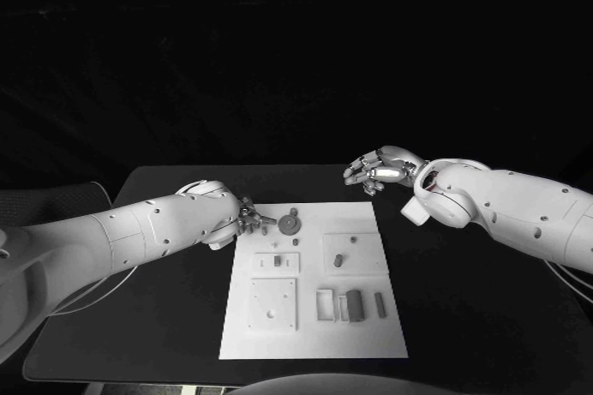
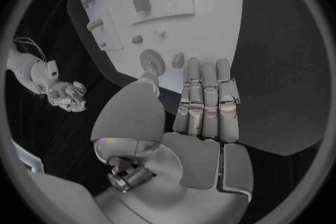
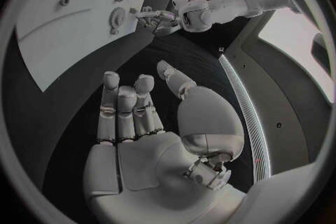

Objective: Assemble the parts on the task board

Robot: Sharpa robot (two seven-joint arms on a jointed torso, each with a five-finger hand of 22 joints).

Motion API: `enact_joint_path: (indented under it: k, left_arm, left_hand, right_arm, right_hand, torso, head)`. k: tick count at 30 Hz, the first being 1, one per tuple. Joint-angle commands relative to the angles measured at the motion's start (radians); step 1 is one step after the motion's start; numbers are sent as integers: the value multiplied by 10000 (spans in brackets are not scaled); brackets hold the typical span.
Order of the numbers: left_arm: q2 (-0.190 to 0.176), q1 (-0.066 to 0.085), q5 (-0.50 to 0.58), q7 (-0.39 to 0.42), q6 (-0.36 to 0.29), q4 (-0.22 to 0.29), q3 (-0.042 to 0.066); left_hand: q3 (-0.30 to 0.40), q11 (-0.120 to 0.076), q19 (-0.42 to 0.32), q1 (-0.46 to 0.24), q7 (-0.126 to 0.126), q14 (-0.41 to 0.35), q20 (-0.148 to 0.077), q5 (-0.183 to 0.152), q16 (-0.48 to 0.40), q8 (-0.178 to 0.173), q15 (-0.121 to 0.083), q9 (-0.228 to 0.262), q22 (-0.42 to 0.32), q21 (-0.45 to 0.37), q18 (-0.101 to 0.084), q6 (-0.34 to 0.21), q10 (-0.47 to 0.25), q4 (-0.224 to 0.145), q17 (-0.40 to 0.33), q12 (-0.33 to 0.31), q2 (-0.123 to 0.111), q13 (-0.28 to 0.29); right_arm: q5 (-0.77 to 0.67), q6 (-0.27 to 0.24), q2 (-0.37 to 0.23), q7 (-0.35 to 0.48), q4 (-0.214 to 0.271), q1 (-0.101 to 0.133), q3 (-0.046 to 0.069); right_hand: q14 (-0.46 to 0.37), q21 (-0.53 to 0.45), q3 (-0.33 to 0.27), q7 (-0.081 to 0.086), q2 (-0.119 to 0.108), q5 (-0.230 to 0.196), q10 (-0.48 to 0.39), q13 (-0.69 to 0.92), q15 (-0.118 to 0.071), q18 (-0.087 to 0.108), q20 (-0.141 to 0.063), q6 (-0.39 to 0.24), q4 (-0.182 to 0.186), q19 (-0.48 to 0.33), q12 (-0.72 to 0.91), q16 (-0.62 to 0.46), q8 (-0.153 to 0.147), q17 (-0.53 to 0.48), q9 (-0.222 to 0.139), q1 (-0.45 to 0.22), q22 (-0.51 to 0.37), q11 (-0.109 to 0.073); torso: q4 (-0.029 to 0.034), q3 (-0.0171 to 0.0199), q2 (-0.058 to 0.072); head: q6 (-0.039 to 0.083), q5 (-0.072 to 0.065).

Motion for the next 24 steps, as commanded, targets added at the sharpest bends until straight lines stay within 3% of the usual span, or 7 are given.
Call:
enact_joint_path:
  k: [1,14,19,23,24]
  left_arm:
    - [100,-20,-221,160,124,-126,5]
    - [265,-51,-226,197,243,-368,6]
    - [325,-69,-200,221,407,-494,7]
    - [368,-71,-111,214,459,-590,8]
    - [390,-73,-75,205,452,-633,8]
  left_hand:
    - [-86,-51,84,-6,17,-1,8,38,27,-49,-47,-15,4,-57,38,68,18,17,-20,42,85,-14]
    - [-236,-65,121,207,4,20,-6,88,61,-53,-61,-50,14,-68,41,113,44,6,-62,66,234,-33]
    - [-348,-86,170,350,-17,61,-20,275,108,-41,-79,-70,32,-61,39,173,89,3,-85,100,326,-39]
    - [-510,-93,194,661,-24,68,-27,1495,167,-46,-86,-114,65,-79,15,216,109,-3,-130,135,294,-51]
    - [-532,-92,195,723,-23,62,-26,2048,180,-47,-85,-124,71,-89,9,221,106,-3,-142,141,252,-54]
  right_arm:
    - [4,112,18,47,20,-4,2]
    - [4,120,52,46,18,-4,2]
    - [4,123,57,46,19,-4,2]
    - [4,119,48,38,31,-4,2]
    - [4,121,63,41,24,-4,2]
  right_hand:
    - [-75,-55,-11,381,1,-7,-1659,-13,-4,141,19,446,-1,62,-35,-59,-68,-14,-16,-75,89,361]
    - [-75,-55,-8,381,5,-7,-1660,-16,-2,141,19,449,-2,63,-31,-58,-71,-16,-17,-77,92,362]
    - [-75,-56,-7,381,6,-8,-1660,-17,-2,141,19,450,-2,63,-30,-58,-72,-16,-18,-78,93,363]
    - [-75,-56,-7,382,5,-8,-1661,-18,-2,141,19,450,-3,63,-29,-58,-72,-17,-19,-79,94,363]
    - [-75,-56,-7,382,5,-8,-1661,-18,-2,141,19,450,-3,63,-29,-58,-73,-17,-19,-79,94,363]
  torso:
    - [-5,-2,8]
    - [0,-5,-1]
    - [1,-12,-1]
    - [3,-10,8]
    - [9,-11,10]
  head:
    - [19,-7]
    - [7,-24]
    - [-12,-25]
    - [-34,-24]
    - [-30,-24]
